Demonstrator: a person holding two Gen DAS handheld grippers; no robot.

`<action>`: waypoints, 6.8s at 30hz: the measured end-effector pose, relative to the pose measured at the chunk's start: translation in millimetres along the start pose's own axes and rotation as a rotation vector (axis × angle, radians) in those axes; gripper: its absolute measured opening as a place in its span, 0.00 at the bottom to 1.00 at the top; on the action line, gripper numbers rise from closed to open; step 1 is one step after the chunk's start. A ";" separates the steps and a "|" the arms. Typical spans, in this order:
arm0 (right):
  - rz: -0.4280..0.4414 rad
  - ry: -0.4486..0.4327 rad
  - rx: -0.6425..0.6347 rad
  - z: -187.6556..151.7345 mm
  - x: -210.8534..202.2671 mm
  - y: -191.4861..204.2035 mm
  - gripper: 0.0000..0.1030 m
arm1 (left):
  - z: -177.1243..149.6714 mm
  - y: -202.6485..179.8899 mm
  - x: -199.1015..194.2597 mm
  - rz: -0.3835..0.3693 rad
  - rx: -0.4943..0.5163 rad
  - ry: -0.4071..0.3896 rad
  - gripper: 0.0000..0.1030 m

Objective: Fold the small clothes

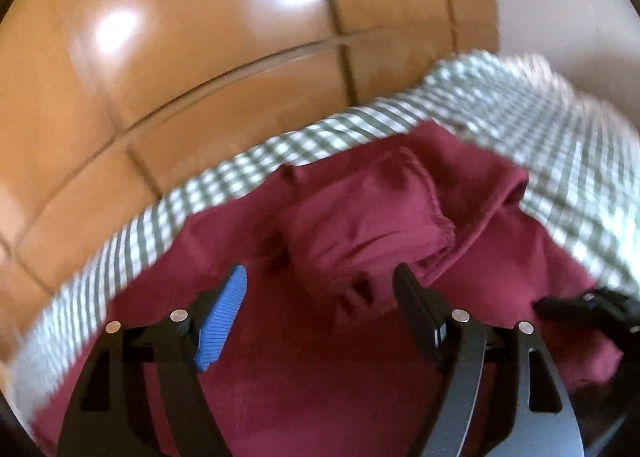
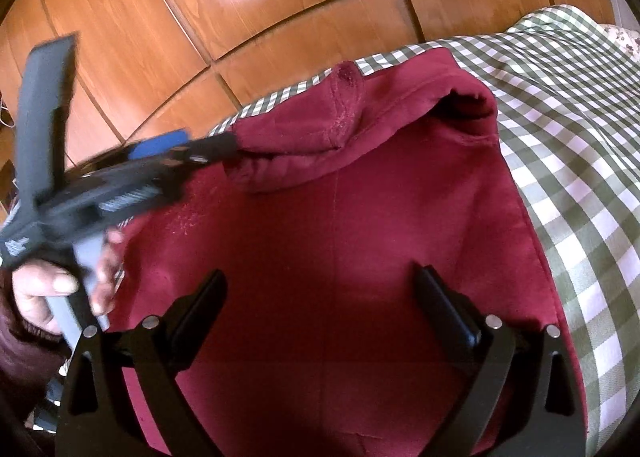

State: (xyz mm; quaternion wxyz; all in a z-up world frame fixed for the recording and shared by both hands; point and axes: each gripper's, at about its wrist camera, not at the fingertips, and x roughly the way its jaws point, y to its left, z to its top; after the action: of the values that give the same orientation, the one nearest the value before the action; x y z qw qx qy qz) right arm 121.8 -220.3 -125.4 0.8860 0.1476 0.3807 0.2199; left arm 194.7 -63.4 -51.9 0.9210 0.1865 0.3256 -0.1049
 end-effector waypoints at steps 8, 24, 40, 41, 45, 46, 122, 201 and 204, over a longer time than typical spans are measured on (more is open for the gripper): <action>0.013 -0.007 0.006 -1.4 -1.6 -0.4 0.94 | 15.1 30.6 28.4 -0.094 -0.223 0.025 0.04; -0.030 0.007 -0.026 -1.6 3.2 7.9 0.96 | -153.6 206.9 -3.7 -0.327 -1.321 0.000 0.86; 0.021 0.034 0.080 28.6 -5.2 3.8 0.98 | -81.9 188.4 16.7 -0.260 -0.985 0.090 0.12; 0.033 0.020 0.100 34.8 -7.1 -0.5 0.98 | -81.1 193.5 5.5 -0.254 -0.985 0.061 0.12; 0.038 -0.038 0.173 67.7 -2.6 -20.4 0.98 | -87.7 210.0 -22.8 -0.229 -0.979 0.011 0.12; 0.038 -0.038 0.196 75.8 3.7 -26.9 0.98 | -90.7 212.7 -24.4 -0.216 -0.974 0.015 0.12; -0.311 0.132 -0.279 -10.0 58.0 76.9 0.98 | -361.7 394.0 -162.5 0.392 -1.504 0.067 0.48; -0.134 -0.144 -0.243 172.4 2.6 117.8 0.05 | -186.3 235.4 -37.8 0.297 -0.964 0.270 0.72; -0.215 -0.078 -0.196 162.8 18.6 66.4 0.04 | -184.9 227.3 -31.7 0.305 -0.943 0.278 0.73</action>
State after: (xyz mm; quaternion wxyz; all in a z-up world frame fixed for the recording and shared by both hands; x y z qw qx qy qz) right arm 235.2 -169.3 0.3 0.9286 0.0272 0.3366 0.1540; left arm 138.3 221.5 -101.9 0.8578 -0.1917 0.4258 0.2149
